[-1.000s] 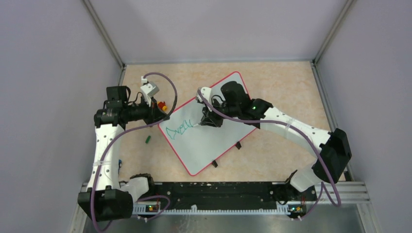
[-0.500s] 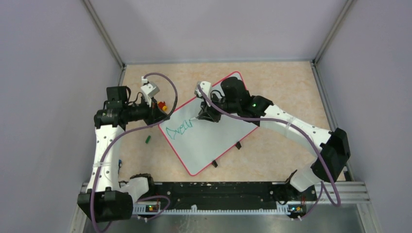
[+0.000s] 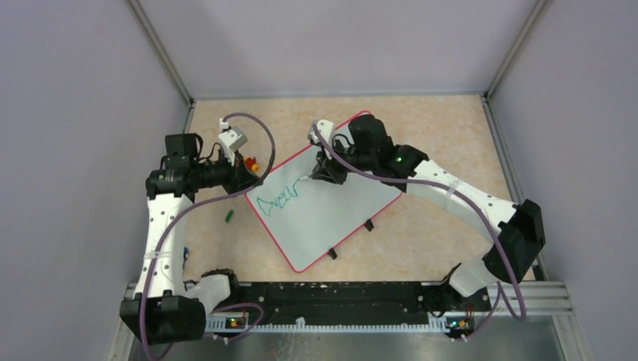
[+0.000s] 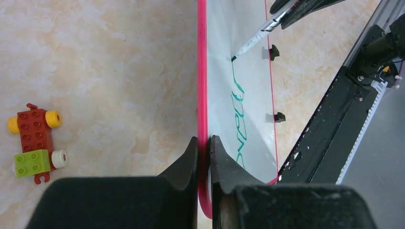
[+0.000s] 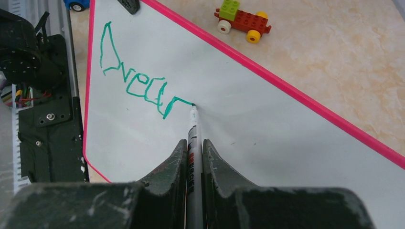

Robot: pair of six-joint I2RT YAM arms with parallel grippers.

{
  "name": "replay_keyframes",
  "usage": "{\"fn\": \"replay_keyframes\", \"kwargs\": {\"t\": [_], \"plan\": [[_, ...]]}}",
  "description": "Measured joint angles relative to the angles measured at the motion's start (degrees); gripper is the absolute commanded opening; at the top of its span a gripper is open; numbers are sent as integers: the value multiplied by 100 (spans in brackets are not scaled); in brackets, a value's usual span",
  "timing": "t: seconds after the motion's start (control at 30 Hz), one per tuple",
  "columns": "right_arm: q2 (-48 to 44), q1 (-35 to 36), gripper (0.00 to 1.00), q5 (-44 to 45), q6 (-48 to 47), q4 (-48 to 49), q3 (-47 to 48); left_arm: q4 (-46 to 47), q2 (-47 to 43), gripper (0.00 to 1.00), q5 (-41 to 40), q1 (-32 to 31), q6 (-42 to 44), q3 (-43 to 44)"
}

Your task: Write a sentence on the whiteboard

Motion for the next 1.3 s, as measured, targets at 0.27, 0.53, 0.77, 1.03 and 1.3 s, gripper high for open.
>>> {"fn": "replay_keyframes", "kwargs": {"t": [0.27,0.53,0.77,1.03,1.3], "plan": [[-81,-48,0,-31,-2,24,-138,-2,0,0,0,-2,-2,0],[-142,-9,0,-177,0,4,-444,11,0,0,-7,-2,0,-22],[-144,11,0,-203,2,-13,-501,26,0,0,-9,-2,0,-26],[-116,7,0,-146,33,-59,-372,48,-2,0,-2,-2,-2,-33],[-52,-50,0,33,68,50,-74,50,-4,0,-2,-7,-2,-33]]}}
